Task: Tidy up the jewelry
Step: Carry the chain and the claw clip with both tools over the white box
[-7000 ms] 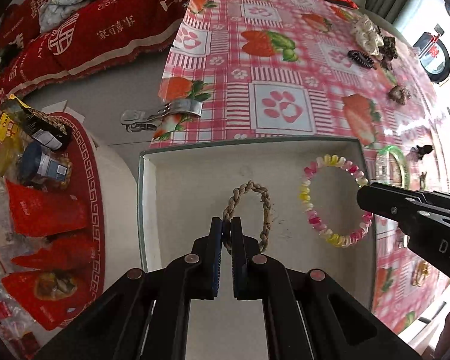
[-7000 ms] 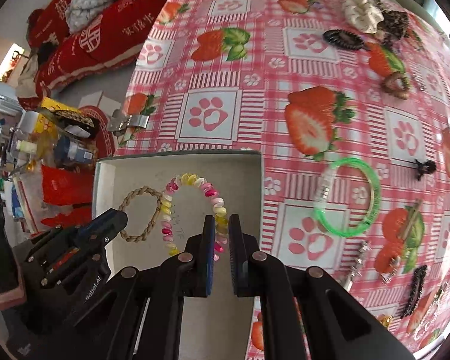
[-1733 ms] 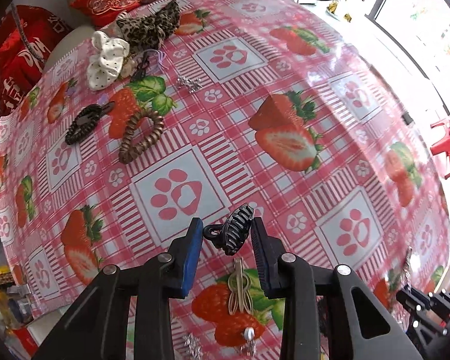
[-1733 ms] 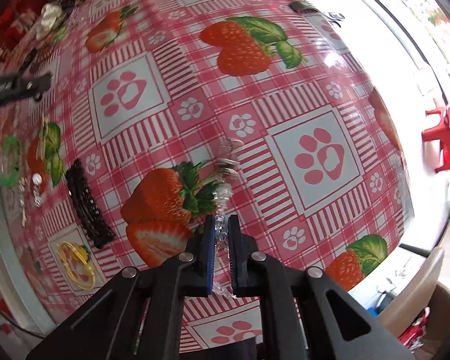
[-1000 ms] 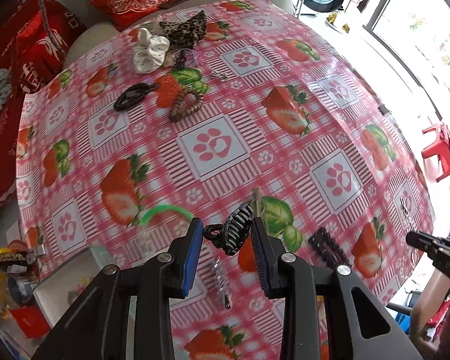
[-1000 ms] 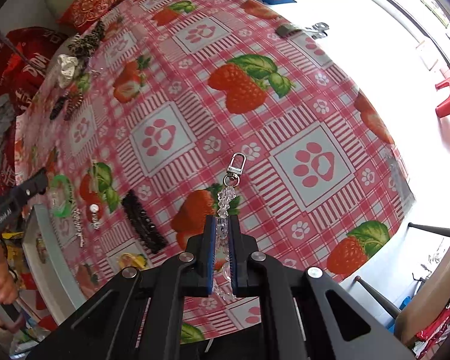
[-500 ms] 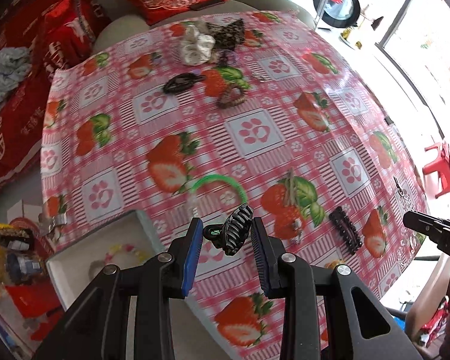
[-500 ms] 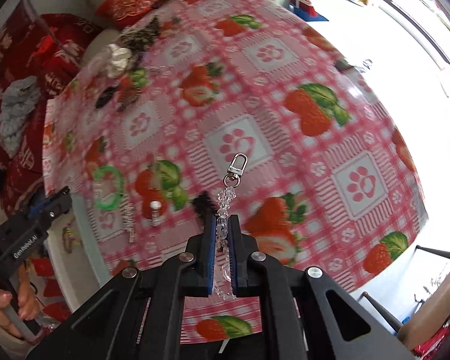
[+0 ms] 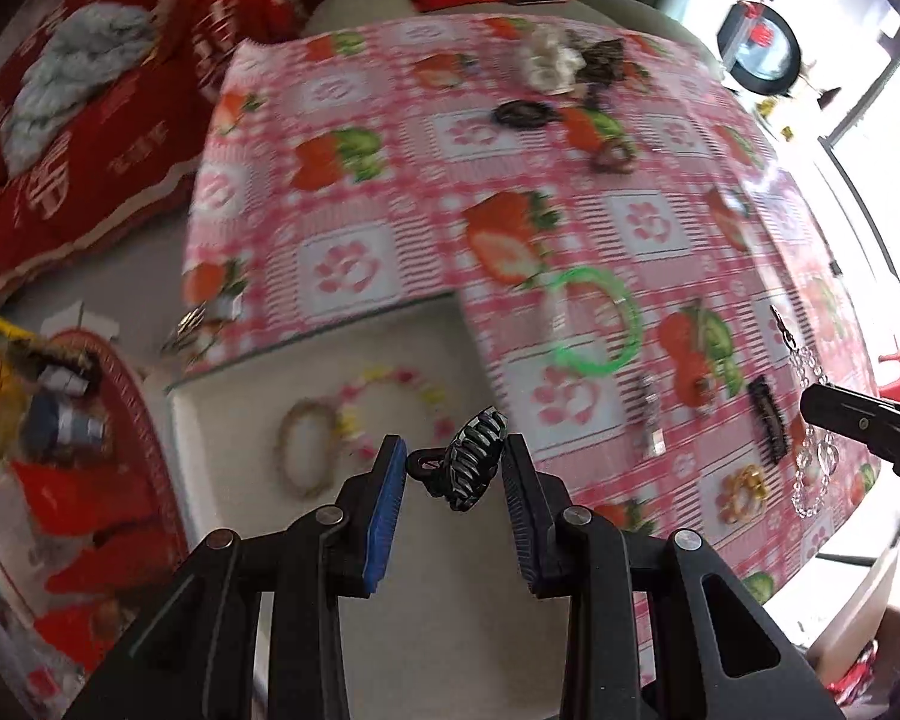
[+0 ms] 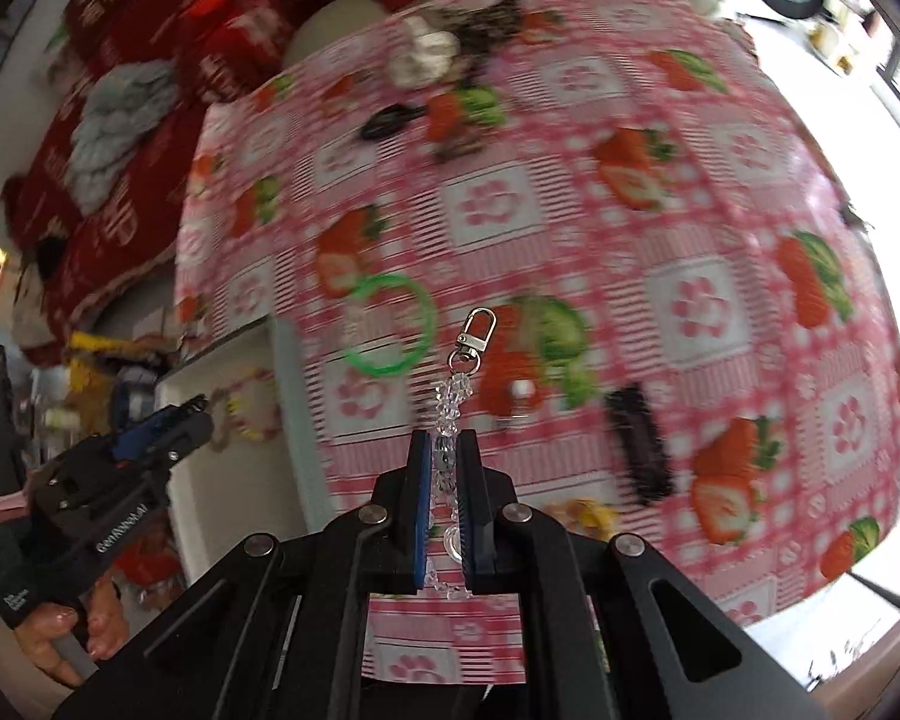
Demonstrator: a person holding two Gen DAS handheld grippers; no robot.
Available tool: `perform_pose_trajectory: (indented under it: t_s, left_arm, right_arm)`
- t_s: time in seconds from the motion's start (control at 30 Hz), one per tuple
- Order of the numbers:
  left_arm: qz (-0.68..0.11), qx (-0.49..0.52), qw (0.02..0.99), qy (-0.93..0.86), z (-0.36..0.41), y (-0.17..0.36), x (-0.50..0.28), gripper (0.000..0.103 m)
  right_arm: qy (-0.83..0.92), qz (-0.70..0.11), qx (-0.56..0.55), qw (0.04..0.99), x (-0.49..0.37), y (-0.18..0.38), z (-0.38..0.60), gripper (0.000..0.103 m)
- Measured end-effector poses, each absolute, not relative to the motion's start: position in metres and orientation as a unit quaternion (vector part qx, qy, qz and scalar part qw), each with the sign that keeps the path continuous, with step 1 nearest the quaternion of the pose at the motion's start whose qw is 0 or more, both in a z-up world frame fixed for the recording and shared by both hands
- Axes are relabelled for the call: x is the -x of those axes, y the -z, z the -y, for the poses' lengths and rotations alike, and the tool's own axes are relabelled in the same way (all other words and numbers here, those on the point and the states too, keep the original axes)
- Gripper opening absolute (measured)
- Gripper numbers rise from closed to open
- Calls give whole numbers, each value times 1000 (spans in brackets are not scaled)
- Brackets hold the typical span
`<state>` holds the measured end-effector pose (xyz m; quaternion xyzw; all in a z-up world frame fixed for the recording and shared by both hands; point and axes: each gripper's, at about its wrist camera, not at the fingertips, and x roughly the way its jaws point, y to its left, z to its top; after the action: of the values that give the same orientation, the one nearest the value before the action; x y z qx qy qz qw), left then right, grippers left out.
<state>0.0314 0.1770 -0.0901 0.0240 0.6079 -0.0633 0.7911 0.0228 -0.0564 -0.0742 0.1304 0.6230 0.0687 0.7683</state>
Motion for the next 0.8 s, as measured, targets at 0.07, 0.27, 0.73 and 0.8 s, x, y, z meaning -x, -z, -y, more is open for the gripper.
perform_pose_trajectory:
  t_s: [0.07,0.27,0.73,0.8]
  left_arm:
    - [-611,-17,790,50,-192,94,-24,40]
    - [-621,-3,784,17,-229,109,-7,40]
    - [-645,8,764,-14,-257,157,5,40]
    - [-644,6,765,-15,-257,162,4,40]
  right_arm:
    - [-86,-627,-123,764,-24,77,39,9]
    - [-151,-643,-96,745,-25,90,-25,9]
    - [-210,-702,-44,679,-26,153,-118,8]
    - [-209,-709,-45,672,-27,161,-121,8]
